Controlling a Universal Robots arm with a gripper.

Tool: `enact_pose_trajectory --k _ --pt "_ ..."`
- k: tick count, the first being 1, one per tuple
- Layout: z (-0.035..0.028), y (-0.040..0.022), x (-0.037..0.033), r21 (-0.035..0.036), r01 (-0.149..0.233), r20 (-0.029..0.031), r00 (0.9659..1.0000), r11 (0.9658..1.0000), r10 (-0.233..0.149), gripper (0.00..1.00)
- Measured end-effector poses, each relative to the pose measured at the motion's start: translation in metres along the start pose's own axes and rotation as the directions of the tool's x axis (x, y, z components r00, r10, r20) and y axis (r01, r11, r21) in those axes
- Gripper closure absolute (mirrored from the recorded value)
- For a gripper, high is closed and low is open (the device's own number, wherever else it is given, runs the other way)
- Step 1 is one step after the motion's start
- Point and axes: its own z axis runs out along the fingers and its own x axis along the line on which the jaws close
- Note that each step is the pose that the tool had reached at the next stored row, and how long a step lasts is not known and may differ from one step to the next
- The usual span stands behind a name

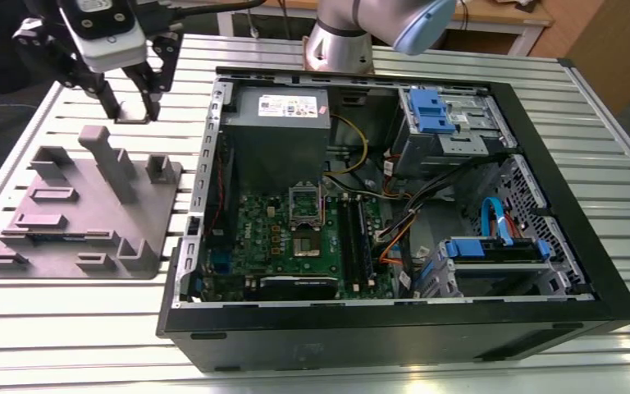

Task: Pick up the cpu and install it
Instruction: 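Pick up the cpu and move it towards the insertion slot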

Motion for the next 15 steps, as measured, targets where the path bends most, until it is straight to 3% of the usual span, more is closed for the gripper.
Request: enact_pose_trajectory --k 15 --pt "-0.0003 -0.0011 -0.0498 0.0 0.0 -0.0058 1.0 1.0 0.0 0.53"
